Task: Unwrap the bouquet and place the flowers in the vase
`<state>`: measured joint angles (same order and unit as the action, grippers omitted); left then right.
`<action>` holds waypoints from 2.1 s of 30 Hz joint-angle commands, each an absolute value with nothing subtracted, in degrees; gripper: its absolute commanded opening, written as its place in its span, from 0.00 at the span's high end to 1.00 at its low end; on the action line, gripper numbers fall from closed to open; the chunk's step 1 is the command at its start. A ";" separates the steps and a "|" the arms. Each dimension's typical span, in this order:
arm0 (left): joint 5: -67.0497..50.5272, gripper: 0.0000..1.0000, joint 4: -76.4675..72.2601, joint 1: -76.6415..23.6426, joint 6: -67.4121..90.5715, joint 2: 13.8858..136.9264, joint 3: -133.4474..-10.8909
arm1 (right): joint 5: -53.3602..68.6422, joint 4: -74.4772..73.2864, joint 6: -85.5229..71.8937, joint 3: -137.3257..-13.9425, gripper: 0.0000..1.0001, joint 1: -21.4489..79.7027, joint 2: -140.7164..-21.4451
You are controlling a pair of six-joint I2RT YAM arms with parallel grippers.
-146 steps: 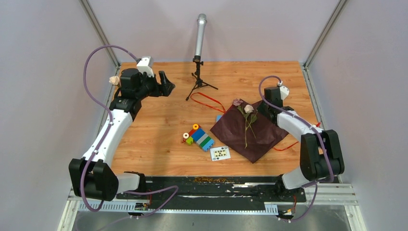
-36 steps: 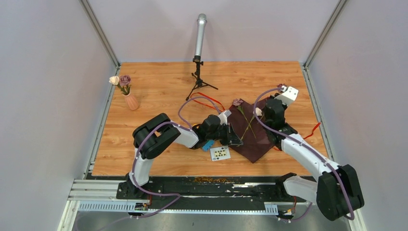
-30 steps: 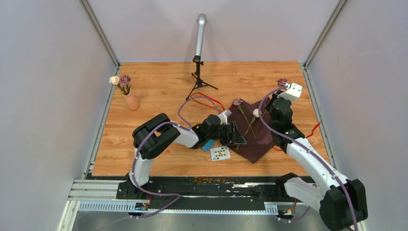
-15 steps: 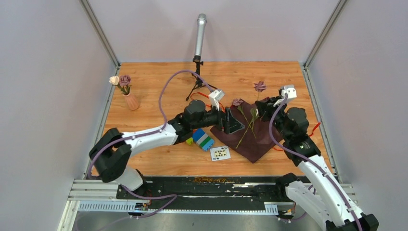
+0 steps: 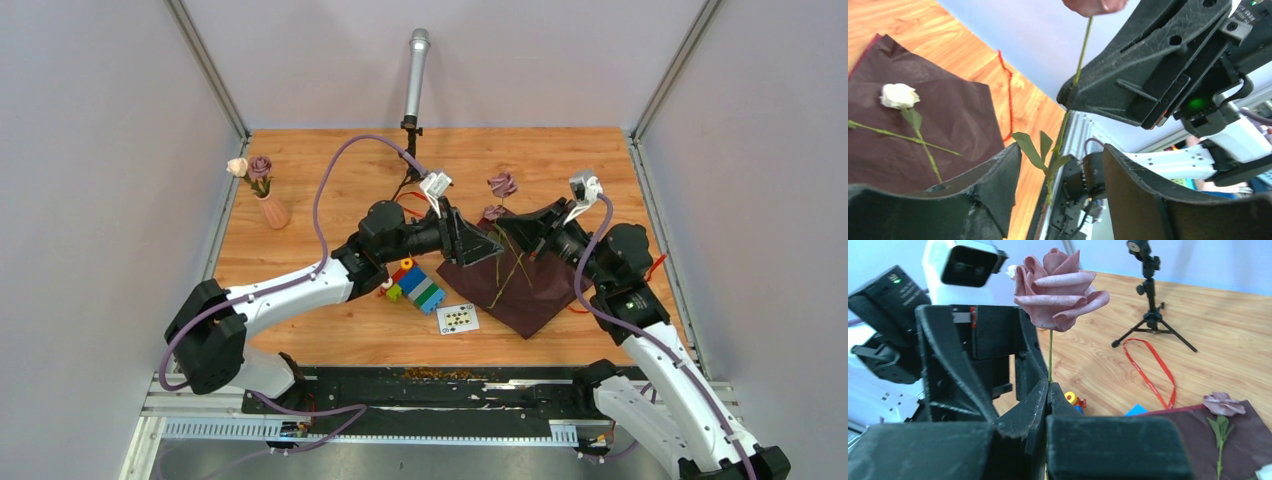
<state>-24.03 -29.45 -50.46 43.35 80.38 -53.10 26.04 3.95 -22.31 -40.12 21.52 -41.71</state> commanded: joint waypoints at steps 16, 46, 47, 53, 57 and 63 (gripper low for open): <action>-26.28 0.80 -36.55 -49.75 47.21 79.90 -54.58 | 34.81 5.07 -22.86 -45.87 1.00 22.85 -45.12; -15.71 1.00 -6.77 -15.74 4.38 66.59 -53.97 | 14.01 -7.56 -14.11 -41.45 0.30 22.95 -32.43; -14.68 1.00 -7.34 -13.71 3.07 66.13 -53.84 | 12.35 -7.62 -14.18 -40.50 0.28 22.90 -31.91; -6.53 1.00 -15.57 -2.81 0.43 64.56 -52.13 | 4.82 -8.96 -15.39 -37.94 0.27 22.90 -32.68; -1.63 1.00 -19.86 0.60 -3.70 65.86 -51.37 | 4.56 -8.58 -15.39 -38.01 0.27 22.85 -33.81; 2.79 1.00 -25.75 6.39 -4.68 68.54 -49.82 | 4.91 -8.61 -14.70 -38.07 0.27 22.81 -33.50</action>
